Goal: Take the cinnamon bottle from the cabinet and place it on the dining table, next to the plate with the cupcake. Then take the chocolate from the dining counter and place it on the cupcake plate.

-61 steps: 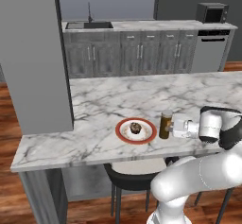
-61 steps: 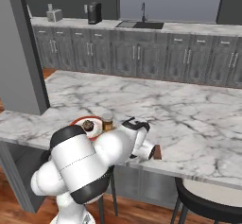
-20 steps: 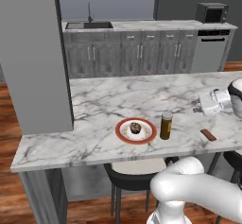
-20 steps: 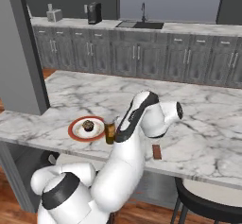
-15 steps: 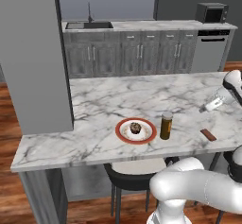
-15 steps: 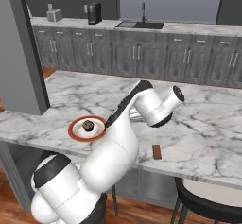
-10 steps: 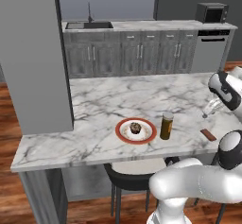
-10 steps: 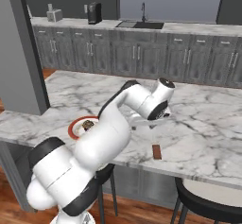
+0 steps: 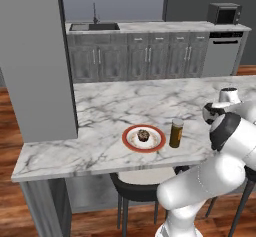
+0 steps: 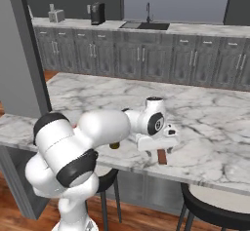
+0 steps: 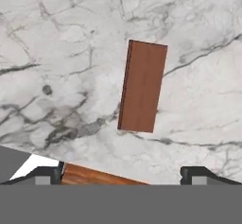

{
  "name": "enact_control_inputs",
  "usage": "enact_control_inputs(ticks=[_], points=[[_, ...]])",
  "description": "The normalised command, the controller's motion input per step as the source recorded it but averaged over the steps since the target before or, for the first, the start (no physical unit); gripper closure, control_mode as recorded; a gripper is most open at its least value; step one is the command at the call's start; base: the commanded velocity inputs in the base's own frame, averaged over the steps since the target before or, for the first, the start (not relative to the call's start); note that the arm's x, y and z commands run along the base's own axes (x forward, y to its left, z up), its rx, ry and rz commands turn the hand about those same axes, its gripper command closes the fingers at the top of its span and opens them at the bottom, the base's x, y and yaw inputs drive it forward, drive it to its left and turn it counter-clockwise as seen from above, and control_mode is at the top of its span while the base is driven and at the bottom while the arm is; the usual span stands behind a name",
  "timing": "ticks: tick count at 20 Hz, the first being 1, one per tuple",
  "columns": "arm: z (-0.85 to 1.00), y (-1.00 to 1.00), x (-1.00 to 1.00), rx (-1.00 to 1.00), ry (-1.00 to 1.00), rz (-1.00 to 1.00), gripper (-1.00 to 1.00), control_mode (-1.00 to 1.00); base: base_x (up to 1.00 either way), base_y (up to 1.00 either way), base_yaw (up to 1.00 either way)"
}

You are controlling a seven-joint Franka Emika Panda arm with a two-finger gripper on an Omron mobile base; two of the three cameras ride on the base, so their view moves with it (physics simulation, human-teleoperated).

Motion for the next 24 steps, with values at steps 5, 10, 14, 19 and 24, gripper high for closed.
enact_control_inputs(ticks=[5,10,14,19,24], points=[[-0.29,-0.35,0.08,0.03,-0.07,-0.01,-1.0,-1.0,0.0,0.0,0.0],[-0.23,-0.25,0.3,0.07,-0.12,0.0,-1.0,-1.0,0.0,0.0,0.0],[-0.18,-0.03,0.25,0.08,-0.08,0.01,-1.0,-1.0,0.0,0.0,0.0],[-0.28,0.0,0.09,0.03,-0.03,0.01,-1.0,-1.0,0.0,0.0,0.0],[-0.47,0.07,0.11,0.0,0.0,0.0,1.0,-1.0,0.0,0.0,0.0]])
